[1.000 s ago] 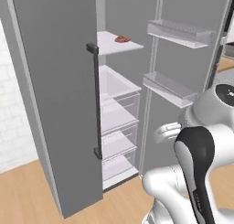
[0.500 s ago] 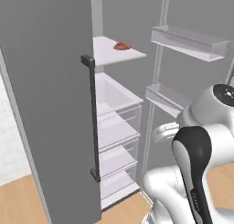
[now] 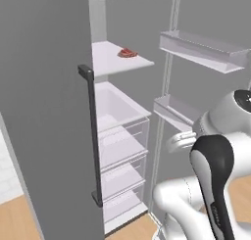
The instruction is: Place one cucumber and one steak in each tupperware on the nearby counter, to pack two identical lunches.
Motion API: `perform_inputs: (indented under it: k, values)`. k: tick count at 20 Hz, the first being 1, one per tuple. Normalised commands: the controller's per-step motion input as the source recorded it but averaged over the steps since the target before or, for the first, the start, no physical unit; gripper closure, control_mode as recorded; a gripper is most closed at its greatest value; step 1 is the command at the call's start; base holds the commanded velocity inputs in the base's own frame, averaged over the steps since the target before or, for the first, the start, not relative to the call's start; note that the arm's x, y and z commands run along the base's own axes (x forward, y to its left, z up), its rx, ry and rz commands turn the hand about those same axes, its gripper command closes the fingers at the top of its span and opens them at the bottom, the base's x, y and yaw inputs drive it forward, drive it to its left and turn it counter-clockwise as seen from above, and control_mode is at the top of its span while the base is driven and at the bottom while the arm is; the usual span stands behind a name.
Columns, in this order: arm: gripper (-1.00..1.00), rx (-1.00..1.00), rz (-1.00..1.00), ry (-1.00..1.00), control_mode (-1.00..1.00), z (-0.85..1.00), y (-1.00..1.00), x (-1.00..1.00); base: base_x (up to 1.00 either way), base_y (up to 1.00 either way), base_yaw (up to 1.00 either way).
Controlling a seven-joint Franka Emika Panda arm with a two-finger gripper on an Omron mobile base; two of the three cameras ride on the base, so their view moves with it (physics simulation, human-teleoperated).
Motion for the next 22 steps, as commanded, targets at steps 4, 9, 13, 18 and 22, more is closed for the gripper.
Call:
perform_inputs:
  k: [4,9,13,18,22]
  values:
    - [-1.00,0.00,0.00,0.00,1.00,0.00,0.00,0.00,0.49,0.32,0.00]
    - [-1.00,0.00,0.00,0.00,1.00,0.00,0.00,0.00,0.65,-0.33,0.00]
    - [-1.00,0.00,0.00,0.00,1.00,0.00,0.00,0.00,0.59,-0.16,0.00]
    - [-1.00,0.00,0.00,0.00,1.00,0.00,0.00,0.00,0.58,0.10,-0.01]
    - [-1.00,0.00,0.00,0.00,1.00,0.00,0.00,0.00,0.58,0.03,-0.02]
